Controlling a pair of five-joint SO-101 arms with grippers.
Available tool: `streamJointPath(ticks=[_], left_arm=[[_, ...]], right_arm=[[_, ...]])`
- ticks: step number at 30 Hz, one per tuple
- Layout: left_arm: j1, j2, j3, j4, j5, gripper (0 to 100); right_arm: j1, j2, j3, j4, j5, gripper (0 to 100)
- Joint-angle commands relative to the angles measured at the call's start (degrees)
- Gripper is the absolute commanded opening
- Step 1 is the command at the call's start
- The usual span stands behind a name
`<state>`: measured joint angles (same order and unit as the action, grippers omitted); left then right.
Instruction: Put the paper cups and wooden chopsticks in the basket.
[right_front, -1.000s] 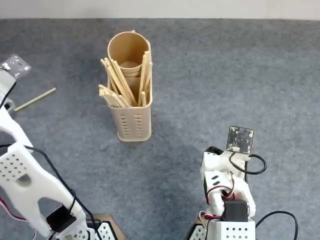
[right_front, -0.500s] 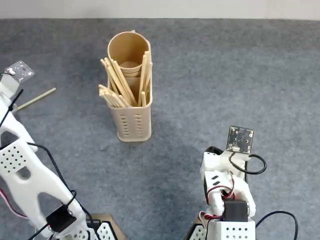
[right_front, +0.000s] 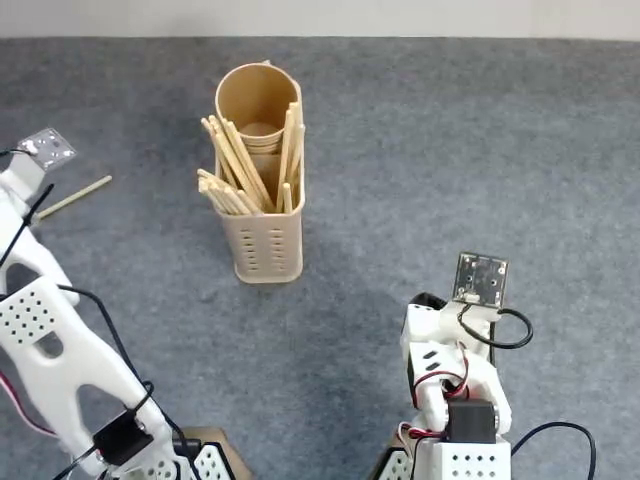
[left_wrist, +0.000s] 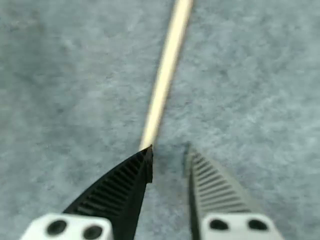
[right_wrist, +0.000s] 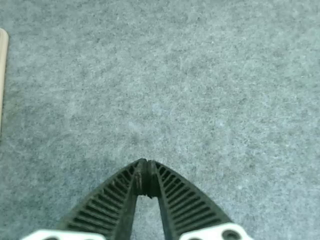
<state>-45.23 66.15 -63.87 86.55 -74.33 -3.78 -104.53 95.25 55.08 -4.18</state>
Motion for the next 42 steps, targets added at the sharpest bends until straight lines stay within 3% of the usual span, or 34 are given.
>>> streamJointPath(ticks=[1, 6, 8, 11, 14, 22, 35, 42], left_arm=[[0.31, 1.01, 0.22, 2.64, -8.18, 5], [0.57, 1.19, 0.13, 3.6, -9.05, 4], [0.57, 1.01, 0.04, 1.49, -6.33, 5], [-0.22, 1.36, -3.74, -2.11, 0.18, 15], [-0.92, 1.54, -6.81, -2.81, 0.97, 21], [-4.26, 1.1, -8.84, -2.37, 0.62, 18], [-8.04, 1.45, -29.85, 1.05, 1.85, 19], [-8.31, 1.98, -30.29, -4.92, 15.38, 18]], right_arm=[[0.57, -0.04, 9.19, -0.13, 0.53, 0.5], [0.57, -0.04, 9.19, -0.13, 0.53, 0.5], [0.57, -0.04, 9.19, -0.13, 0.53, 0.5], [0.57, -0.04, 9.19, -0.13, 0.53, 0.5], [0.57, -0.04, 9.19, -0.13, 0.53, 0.5], [0.57, -0.04, 9.19, -0.13, 0.53, 0.5], [0.57, -0.04, 9.19, -0.13, 0.53, 0.5], [0.57, -0.04, 9.19, -0.13, 0.53, 0.5]])
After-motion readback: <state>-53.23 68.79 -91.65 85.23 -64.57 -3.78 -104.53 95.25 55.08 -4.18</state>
